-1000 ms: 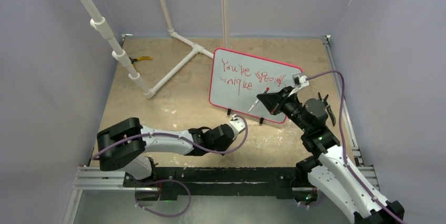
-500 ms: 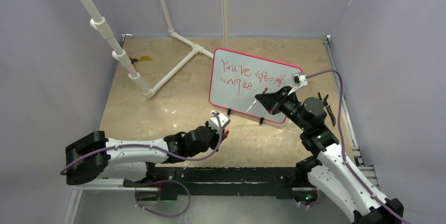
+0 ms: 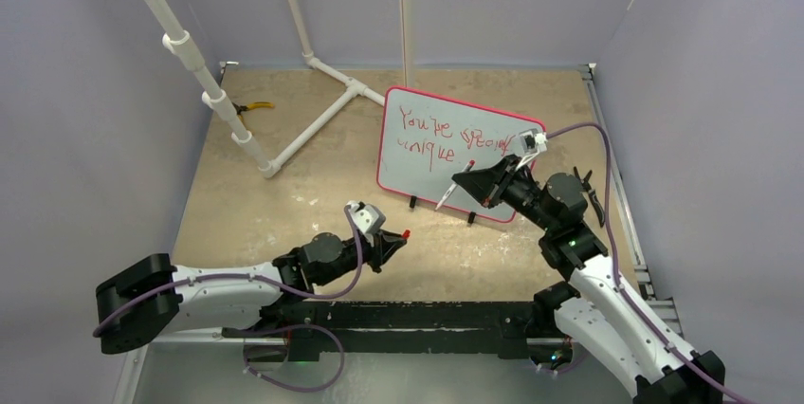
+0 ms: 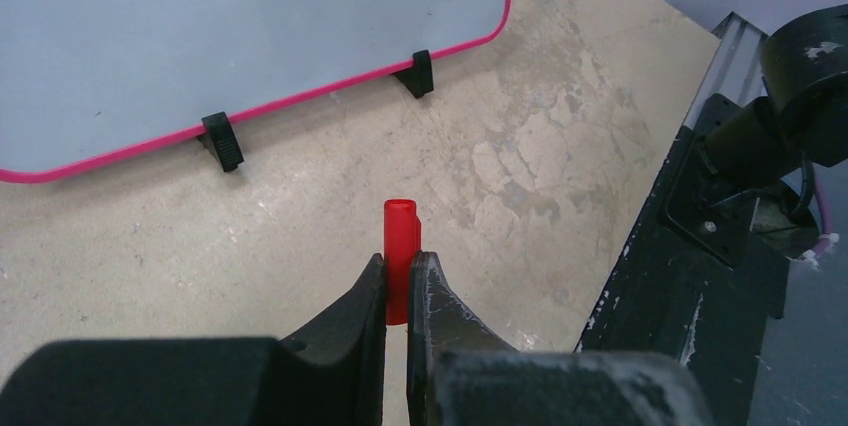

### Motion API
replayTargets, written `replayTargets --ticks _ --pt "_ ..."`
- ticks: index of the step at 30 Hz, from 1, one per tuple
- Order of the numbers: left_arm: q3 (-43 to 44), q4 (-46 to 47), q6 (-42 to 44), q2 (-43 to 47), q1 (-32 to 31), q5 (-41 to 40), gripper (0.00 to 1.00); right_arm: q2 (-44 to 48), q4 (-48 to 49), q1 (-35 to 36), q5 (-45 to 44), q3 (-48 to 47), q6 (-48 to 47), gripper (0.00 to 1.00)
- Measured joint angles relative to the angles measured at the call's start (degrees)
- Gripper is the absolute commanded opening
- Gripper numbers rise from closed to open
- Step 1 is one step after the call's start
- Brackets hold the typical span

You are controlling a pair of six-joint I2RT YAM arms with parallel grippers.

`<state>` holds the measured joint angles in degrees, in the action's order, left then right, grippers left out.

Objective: Write a sentence on the whiteboard
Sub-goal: Pick up the pen cap from the center of the board, then close the whiteboard marker.

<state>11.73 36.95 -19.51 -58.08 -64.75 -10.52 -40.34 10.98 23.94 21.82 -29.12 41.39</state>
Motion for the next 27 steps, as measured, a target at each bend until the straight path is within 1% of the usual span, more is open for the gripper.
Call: replayTargets --ticks 5,13,27 --pt "-0.4 3.3 -0.4 -0.2 0.3 2.9 0.0 -0.2 1.2 0.0 0.5 0.1 -0.1 0.0" --pt "-0.4 7.8 -1.0 -2.9 0.6 5.2 0.0 -2.4 2.5 0.0 1.7 1.3 0.2 0.0" --pt "-0.4 12.2 -2.0 -3.7 1.0 8.4 0.0 -2.4 6.3 0.0 3.2 5.5 4.1 0.0"
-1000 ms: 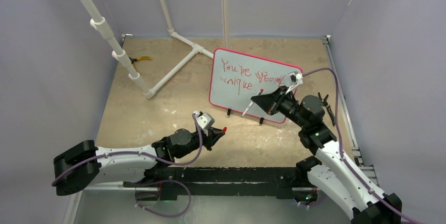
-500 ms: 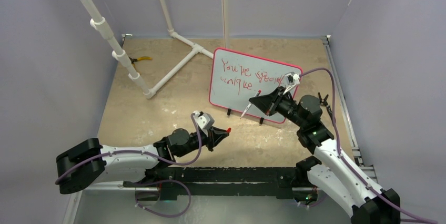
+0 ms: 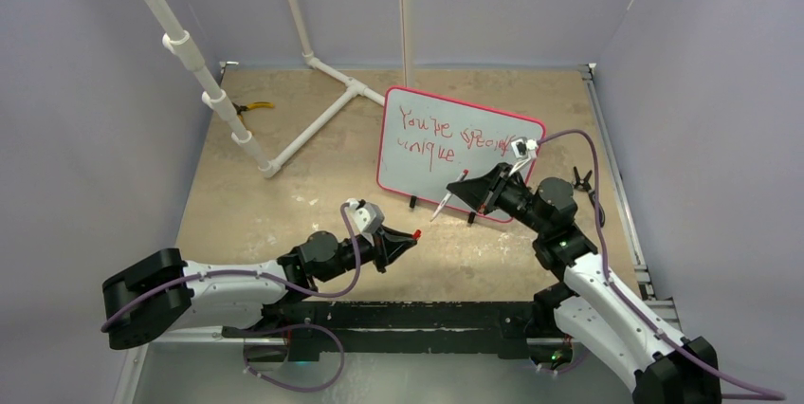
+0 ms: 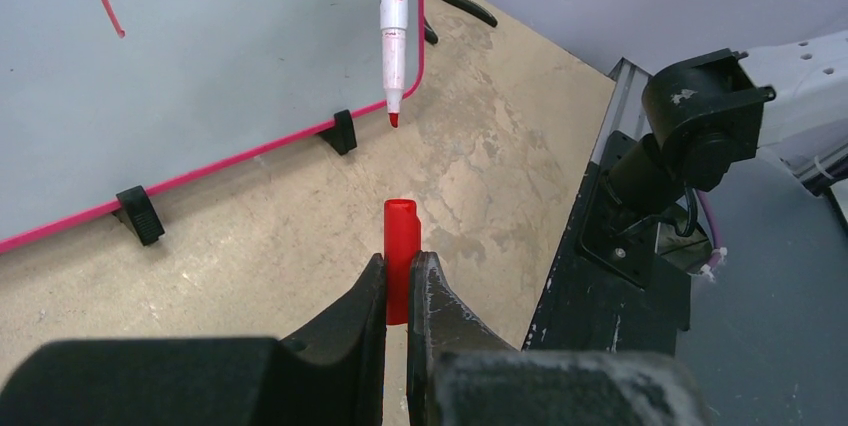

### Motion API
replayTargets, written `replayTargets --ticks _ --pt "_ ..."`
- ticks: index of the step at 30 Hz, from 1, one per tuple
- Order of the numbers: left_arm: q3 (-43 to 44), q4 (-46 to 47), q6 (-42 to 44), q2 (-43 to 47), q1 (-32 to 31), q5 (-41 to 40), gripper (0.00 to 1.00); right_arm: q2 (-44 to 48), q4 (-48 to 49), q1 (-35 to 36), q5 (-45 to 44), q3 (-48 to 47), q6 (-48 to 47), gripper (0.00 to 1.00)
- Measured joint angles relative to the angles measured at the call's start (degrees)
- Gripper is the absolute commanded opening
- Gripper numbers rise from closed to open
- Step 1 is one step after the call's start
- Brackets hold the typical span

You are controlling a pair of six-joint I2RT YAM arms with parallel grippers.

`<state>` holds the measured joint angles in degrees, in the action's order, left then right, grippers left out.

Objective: Write a sentence on the whiteboard
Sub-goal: Close the whiteboard marker.

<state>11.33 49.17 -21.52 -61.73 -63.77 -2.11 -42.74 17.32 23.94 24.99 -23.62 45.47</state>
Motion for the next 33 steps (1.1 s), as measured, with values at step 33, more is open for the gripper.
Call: replayTargets --ticks 33 --pt "1.4 1.2 -2.2 -4.8 1.0 0.6 0.0 -4.9 6.8 0.0 5.0 1.5 1.7 0.0"
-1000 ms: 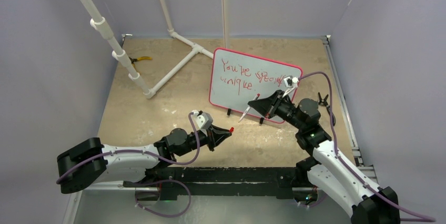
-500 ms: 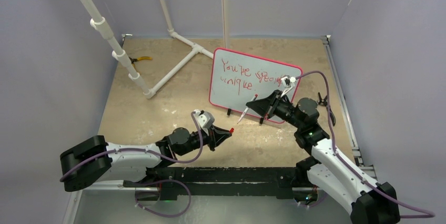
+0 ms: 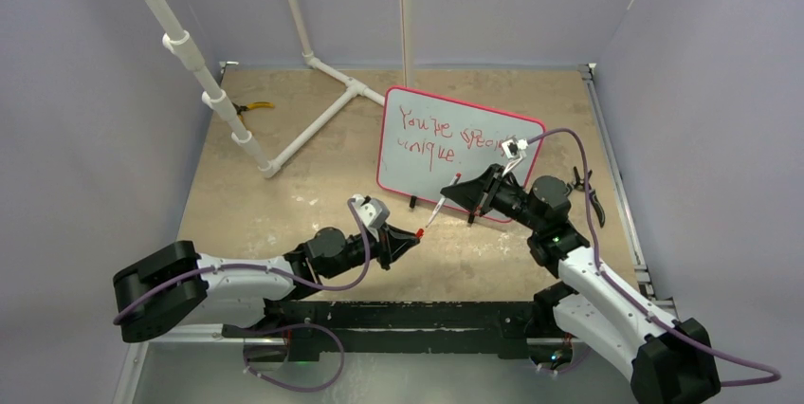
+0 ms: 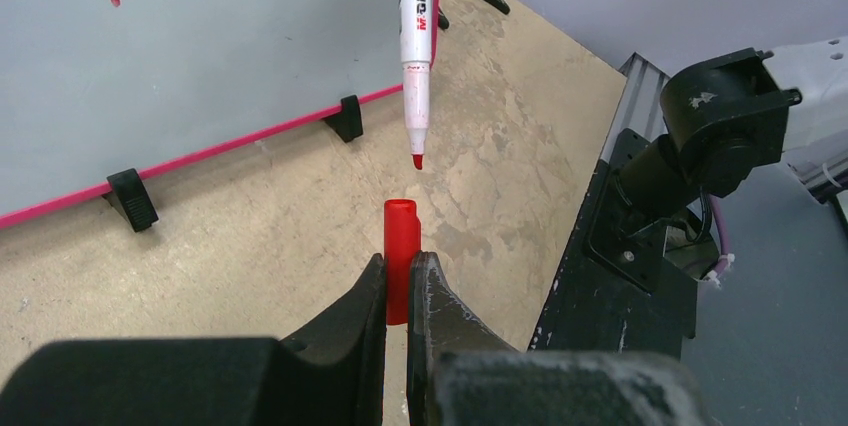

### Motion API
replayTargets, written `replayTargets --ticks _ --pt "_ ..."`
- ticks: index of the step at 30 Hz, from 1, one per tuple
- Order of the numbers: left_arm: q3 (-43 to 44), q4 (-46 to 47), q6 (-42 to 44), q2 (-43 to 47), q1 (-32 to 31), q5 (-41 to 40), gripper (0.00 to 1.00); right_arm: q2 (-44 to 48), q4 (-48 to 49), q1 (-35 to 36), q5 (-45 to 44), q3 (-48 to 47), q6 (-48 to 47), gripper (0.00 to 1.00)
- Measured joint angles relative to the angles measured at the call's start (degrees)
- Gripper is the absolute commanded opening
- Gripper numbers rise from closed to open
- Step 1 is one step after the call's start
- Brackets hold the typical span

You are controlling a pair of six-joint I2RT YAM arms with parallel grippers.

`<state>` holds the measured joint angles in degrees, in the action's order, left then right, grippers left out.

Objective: Write a sentence on the whiteboard
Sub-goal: Close the whiteboard marker.

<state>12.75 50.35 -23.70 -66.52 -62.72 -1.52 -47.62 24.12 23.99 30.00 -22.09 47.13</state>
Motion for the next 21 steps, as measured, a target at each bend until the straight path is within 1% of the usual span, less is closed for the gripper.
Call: replayTargets --ticks 21 --pt "0.7 1.8 -1.1 -1.9 0.1 0.5 0.0 -1.7 1.6 0.1 1.1 0.9 0.0 0.0"
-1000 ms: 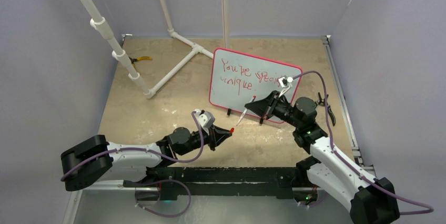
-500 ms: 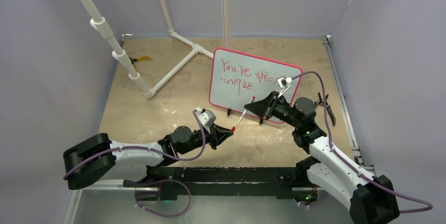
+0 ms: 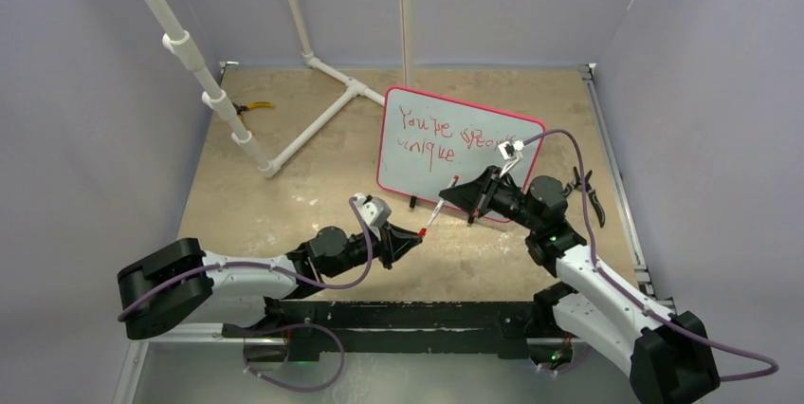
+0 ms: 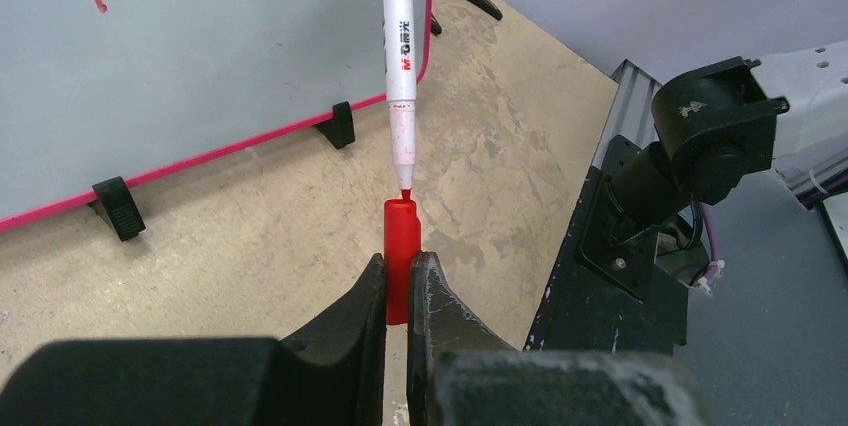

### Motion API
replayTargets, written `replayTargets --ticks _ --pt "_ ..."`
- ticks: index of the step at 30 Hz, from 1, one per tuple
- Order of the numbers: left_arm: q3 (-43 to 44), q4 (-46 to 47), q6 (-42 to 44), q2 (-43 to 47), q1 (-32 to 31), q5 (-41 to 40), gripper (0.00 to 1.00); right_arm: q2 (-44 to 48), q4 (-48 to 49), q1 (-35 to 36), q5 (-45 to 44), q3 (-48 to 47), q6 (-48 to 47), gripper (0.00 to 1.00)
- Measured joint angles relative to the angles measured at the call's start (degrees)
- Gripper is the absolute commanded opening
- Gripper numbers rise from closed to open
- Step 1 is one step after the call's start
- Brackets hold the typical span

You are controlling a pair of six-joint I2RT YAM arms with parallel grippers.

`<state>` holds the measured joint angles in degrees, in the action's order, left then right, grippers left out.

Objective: Write a sentence on the whiteboard
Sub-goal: Close the whiteboard marker.

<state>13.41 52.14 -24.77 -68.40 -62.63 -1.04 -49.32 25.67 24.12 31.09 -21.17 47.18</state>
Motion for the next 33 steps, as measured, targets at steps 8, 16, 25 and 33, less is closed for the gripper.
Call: replayTargets --ticks 8,16,25,33 --pt "0.2 0.2 -0.2 -0.5 0.0 0.0 0.0 -0.2 0.3 0.0 0.0 0.0 0.1 0.0" --pt "0.6 0.5 -0.2 -0.7 0.0 0.0 0.0 -0.2 0.4 0.2 0.3 0.0 0.1 0.0" --pt "1.0 1.5 -0.2 -1.5 0.4 0.5 0.0 -0.8 0.5 0.4 1.5 0.1 -0.1 0.0" --pt "1.4 3.3 -0.2 -4.8 0.7 0.8 0.0 -2.7 1.0 1.7 1.3 1.1 -1.8 0.0"
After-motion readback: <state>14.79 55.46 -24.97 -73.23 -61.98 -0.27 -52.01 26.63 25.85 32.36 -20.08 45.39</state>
